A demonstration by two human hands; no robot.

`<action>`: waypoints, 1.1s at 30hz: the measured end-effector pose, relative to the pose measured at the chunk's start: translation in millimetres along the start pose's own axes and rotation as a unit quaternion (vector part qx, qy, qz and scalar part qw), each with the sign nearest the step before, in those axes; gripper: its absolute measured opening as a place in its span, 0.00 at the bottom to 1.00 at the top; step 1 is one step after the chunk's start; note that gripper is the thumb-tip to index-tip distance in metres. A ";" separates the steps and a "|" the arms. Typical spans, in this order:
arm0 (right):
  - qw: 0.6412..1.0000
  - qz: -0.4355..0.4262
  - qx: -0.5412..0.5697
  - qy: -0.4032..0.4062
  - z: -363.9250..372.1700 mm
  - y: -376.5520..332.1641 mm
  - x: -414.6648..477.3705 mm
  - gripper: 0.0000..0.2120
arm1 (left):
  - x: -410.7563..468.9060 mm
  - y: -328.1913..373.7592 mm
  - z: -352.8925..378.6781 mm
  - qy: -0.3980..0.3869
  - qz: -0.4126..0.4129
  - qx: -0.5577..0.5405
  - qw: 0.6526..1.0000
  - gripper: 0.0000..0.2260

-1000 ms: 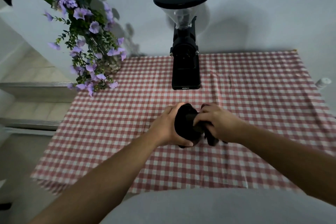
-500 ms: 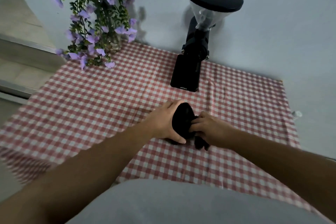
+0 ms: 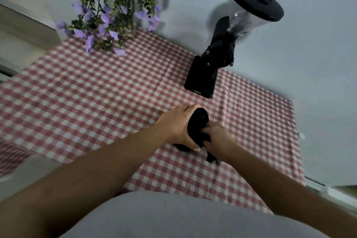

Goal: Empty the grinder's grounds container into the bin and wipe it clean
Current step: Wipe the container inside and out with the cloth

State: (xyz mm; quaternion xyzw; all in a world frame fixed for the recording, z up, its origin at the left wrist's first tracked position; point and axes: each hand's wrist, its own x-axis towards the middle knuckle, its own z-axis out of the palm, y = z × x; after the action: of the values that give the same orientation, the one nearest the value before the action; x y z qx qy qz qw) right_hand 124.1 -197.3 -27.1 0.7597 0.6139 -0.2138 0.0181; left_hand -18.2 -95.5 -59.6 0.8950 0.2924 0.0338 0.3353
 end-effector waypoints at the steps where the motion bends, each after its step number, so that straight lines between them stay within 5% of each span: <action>1: 0.999 -0.020 -0.013 -0.028 -2.8 -0.1 2.5 0.14 | -0.2 0.2 0.0 -0.001 0.001 0.000 1.000 0.53; 4: 0.992 -0.074 -0.094 -0.032 -18.4 5.4 7.8 0.15 | -2.7 0.4 -0.3 -0.016 -0.010 0.014 1.000 0.56; 8: 0.967 -0.128 -0.205 0.080 -19.7 15.1 8.9 0.15 | -3.2 1.3 -0.5 -0.020 -0.026 0.028 0.999 0.57; 12: 0.997 0.046 -0.016 0.056 4.5 -1.8 -0.6 0.14 | -6.3 4.5 0.3 0.015 -0.025 0.026 0.999 0.52; 17: 0.955 0.036 0.270 -0.115 -33.5 30.1 -13.0 0.06 | -4.5 7.2 -2.4 -0.008 -0.021 0.022 1.000 0.51; 20: 0.896 0.092 0.433 0.028 -39.8 55.1 -1.0 0.06 | -2.8 8.6 -3.2 -0.027 -0.036 0.031 0.999 0.54; 23: 0.884 0.136 0.421 0.149 -6.2 44.4 11.5 0.07 | -4.3 8.9 -2.9 -0.016 -0.048 0.032 0.998 0.54; 30: 0.902 0.169 0.398 -0.022 43.0 49.4 -29.7 0.12 | -6.3 9.0 -4.2 -0.027 -0.056 0.017 0.998 0.57; 33: 0.893 0.188 0.404 0.067 13.8 67.0 -13.0 0.11 | -5.2 13.5 -5.7 -0.025 -0.064 0.008 0.998 0.55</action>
State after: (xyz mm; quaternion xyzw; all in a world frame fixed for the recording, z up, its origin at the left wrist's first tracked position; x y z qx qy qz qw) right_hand 180.9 -229.7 -50.8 0.8150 0.3202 -0.3848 -0.2917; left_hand -17.2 -103.2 -46.0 0.8777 0.3406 -0.0123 0.3369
